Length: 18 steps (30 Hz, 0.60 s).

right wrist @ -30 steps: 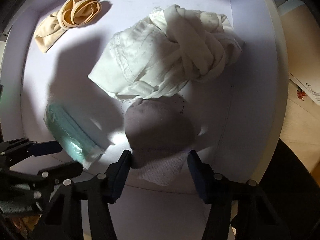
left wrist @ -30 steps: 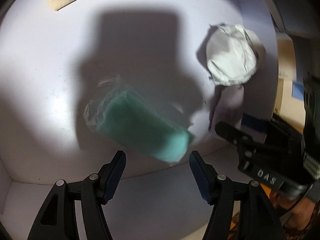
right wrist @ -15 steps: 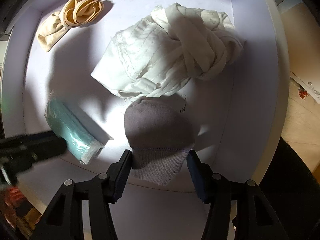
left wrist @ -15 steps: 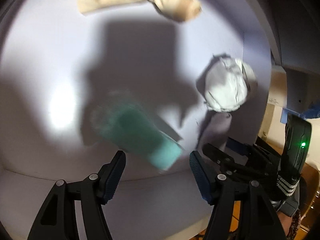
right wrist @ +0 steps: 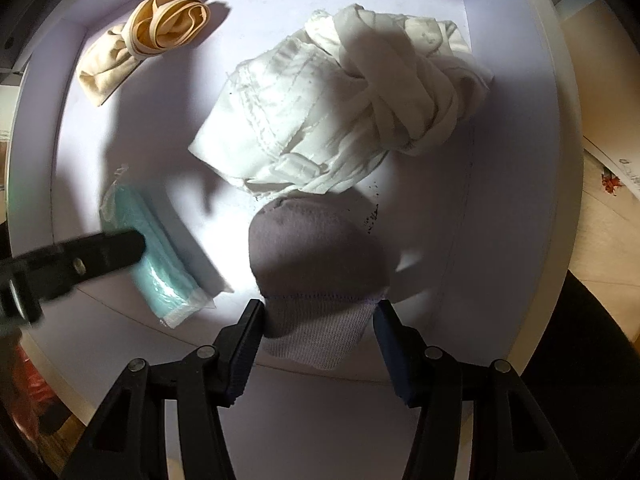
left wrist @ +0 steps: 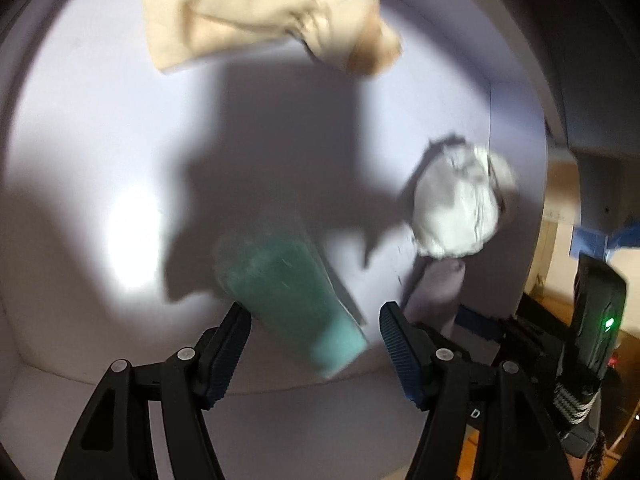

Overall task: Organize soft objects
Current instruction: 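Grasp the teal plastic-wrapped package with the left gripper and lift it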

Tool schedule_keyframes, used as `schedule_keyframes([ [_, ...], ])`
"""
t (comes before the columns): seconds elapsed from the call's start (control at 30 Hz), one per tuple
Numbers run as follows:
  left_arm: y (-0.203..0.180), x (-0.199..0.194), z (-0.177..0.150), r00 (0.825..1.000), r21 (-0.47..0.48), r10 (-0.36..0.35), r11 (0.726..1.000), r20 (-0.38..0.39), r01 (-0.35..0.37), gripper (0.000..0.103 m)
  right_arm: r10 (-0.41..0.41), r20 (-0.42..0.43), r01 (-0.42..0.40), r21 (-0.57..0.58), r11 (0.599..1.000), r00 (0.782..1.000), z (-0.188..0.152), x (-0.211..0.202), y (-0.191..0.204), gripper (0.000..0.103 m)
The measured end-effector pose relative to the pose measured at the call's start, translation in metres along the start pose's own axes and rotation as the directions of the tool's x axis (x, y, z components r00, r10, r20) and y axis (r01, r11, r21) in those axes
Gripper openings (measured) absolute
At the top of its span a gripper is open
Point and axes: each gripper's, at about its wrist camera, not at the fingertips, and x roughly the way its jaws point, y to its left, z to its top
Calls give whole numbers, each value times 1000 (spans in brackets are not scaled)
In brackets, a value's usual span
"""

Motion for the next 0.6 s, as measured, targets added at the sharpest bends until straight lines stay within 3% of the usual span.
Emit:
schedule_keyframes([
  [0.07,-5,9,3,1000,15,-1,1000,-31,1,68,-2,4,2,0,1000,1000,-1,0,1,56],
  [0.17,-2,11,4,998,16,55,998,-1,-55,67,-8,3,8,-5,1000,1000,-1,1,3,56],
  [0.33,8,-10,18,973,20,215,976,86,-217,66,-11,0,11,-2,1000,1000,-5,1,5,56],
  [0.43,14,-22,14,978,-8,173,985,116,-173,66,-12,-2,12,-1,1000,1000,-5,0,6,56],
  [0.6,-14,2,-17,998,-73,49,996,47,-46,68,6,-7,-6,15,1000,1000,-3,3,4,56],
])
